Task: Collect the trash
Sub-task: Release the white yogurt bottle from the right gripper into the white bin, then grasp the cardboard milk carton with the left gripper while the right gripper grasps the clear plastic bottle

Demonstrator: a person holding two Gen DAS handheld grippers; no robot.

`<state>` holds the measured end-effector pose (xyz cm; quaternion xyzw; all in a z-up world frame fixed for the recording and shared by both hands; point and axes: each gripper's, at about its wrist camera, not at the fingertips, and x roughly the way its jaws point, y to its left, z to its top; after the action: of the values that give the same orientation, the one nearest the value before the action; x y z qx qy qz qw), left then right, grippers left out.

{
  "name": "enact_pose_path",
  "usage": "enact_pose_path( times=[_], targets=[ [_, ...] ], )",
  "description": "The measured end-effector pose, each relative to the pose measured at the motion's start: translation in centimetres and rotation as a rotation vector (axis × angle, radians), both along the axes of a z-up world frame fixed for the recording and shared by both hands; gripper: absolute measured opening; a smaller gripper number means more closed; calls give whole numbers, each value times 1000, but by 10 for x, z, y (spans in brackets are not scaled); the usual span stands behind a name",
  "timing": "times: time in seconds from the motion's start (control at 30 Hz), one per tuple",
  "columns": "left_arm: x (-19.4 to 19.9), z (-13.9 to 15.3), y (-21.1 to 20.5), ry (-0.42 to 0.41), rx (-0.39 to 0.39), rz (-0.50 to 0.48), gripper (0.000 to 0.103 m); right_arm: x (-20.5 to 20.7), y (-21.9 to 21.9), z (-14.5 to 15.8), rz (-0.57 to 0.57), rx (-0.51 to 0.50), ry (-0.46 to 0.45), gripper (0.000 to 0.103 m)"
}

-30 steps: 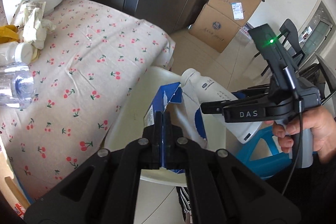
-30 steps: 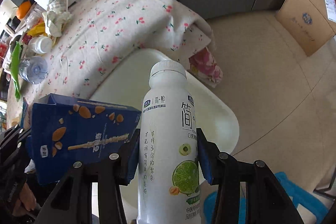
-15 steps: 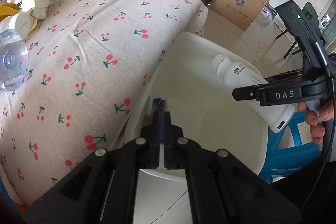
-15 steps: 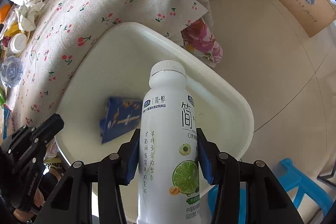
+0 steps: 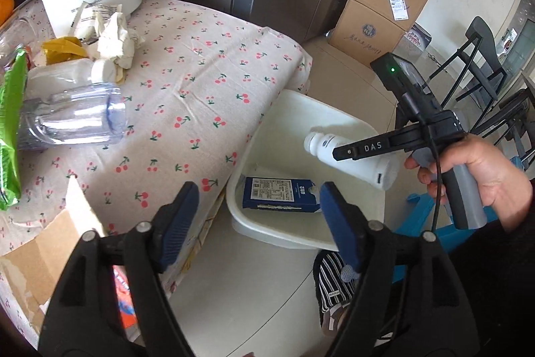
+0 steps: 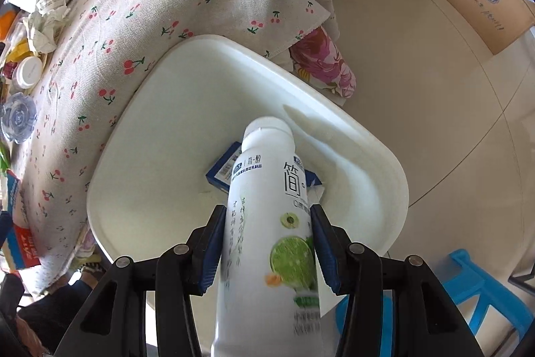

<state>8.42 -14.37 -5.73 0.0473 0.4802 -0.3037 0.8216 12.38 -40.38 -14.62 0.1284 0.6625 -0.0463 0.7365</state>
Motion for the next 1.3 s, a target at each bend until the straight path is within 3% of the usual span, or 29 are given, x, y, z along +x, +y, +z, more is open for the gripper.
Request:
enact_pose_path(
  times=[0.1,0.13,0.4,0.67,0.9,1.07,1.17,1.27,1.3],
  targets=[
    [1,9,20,20,20,17,96,1,5,12,-4,16,-36,72],
    [5,11,27,21,31,36,98,1,8,16,2,11,-47,73],
    [19,17,111,65,37,233,99,0,52,55,99,-1,-126,78],
    [15,-2,172,137,76,350,99,-4,102,87,212,2,-206,82],
    [11,-23,204,209,93,411,99,4,142,90,295,-13,-234,83],
    [15,-47,229,306,35,484,99,9,158,89,331,-23,-231,83],
    [17,-61,236,365,-24,510,93,11,166,88,347,-32,-228,83],
    [17,-68,239,400,-77,526,78,13,171,88,356,-35,-228,83],
    [17,-67,238,387,-75,525,69,14,173,88,360,-37,-227,83]
  ],
)
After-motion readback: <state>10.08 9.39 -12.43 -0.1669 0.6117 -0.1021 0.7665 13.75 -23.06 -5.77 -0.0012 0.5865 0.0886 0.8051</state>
